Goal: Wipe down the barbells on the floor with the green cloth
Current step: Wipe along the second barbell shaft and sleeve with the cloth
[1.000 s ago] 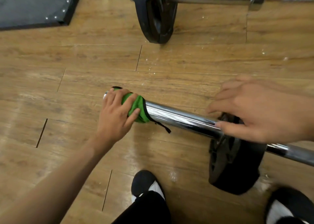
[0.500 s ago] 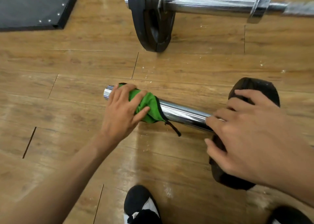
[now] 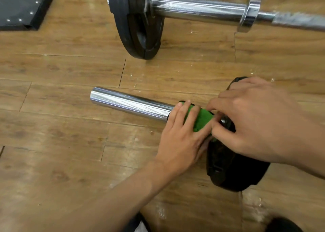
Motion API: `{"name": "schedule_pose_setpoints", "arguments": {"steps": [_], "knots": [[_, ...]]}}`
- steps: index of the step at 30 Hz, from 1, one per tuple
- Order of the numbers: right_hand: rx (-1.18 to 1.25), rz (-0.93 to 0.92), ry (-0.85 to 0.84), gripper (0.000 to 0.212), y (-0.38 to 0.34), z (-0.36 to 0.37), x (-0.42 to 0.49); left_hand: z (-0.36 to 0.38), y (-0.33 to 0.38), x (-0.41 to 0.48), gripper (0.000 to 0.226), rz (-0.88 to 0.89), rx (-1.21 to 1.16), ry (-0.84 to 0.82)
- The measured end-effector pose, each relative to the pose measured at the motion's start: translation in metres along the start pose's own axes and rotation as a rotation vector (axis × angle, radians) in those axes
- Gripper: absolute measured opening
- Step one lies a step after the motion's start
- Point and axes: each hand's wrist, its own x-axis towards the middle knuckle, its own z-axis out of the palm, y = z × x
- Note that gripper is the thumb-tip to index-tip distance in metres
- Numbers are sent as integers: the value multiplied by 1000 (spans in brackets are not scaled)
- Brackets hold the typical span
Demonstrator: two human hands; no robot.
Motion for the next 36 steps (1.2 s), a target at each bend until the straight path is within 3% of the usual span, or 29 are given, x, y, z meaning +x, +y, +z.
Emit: {"name": "schedule_pose_setpoints", "arguments": {"steps": [5,10,15,19,23,27,31,36], "knots": [[15,16,-20,50,6,-4,6,-3,-50,-9,54,85,58,59],[18,50,-9,49,3,-4,7,-19,-73,7,38,-241,-53,199],[19,22,27,34,-3,-1,-3,0,4,21,39,45,-174,135],[41,-15,91,36,-2,4,-12,5,-13,10,35,180,-106,175],[37,-11,100,38,-5,10,-13,-10,-58,-8,55,39,98,71],[32,49,166,40,-10,12,-16,-14,-33,-1,57,-163,77,48],[5,137,204,49,-15,15,-23,9,20,-6,47,-7,4,22],[37,155,201,52,-13,18,-26,2,-23,-4,46,184,91,38]]}}
